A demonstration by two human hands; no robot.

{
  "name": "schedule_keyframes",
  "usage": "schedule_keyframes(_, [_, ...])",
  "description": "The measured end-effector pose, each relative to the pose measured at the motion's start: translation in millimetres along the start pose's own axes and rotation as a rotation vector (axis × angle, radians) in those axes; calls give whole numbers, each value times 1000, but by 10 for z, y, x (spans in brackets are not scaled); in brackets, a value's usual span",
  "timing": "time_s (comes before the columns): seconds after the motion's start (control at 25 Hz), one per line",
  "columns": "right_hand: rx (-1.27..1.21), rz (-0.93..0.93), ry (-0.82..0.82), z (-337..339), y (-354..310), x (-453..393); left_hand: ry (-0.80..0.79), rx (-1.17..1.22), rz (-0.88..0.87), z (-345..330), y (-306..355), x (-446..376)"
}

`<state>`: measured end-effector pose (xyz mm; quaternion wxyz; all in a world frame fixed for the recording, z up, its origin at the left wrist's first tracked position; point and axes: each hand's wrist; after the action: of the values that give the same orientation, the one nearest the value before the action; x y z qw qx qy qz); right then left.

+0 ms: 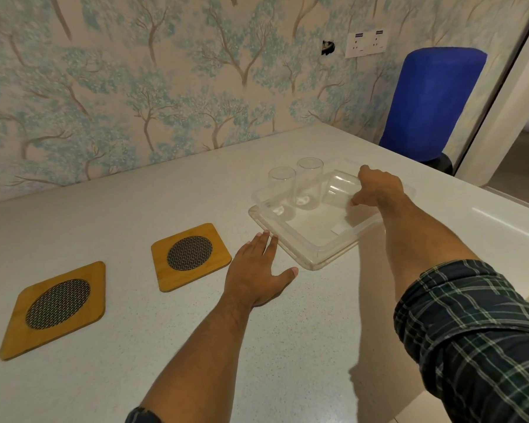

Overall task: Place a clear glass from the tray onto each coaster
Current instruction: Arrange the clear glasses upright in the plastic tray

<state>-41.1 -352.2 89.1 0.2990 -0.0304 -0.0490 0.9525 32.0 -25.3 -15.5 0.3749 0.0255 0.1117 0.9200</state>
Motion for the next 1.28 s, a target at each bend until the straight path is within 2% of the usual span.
schedule_keyframes(0.12, [-180,-93,82,-17,21,19,-5,3,1,-1,-2,-1])
schedule_keyframes(0.24, [-343,-89,196,-56,-12,42,-1,14,0,-10,-4,-8])
schedule_keyframes(0.56, [-350,43,322,-70,-135,78,-2,16,0,-21,-6,-13])
schedule_keyframes(0.88, [-503,-33,430,-102,-304,19,5,15,-1,-23,-1,-15])
schedule_keyframes(1.12, [-595,-60,416,-174,-420,-85,1,19,-2,-20,-8,-14])
schedule_keyframes(1.28, [-564,-62,362,-198,-433,-160,-4,31,2,-33,-13,-18])
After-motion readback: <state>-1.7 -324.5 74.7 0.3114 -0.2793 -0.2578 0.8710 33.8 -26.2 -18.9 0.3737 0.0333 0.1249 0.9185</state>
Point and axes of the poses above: each hand's wrist, its own x-axis away from the middle knuckle, its own z-axis out of the back of the hand, y = z × x, and after that the axes turned 11 degrees about z, right-handed
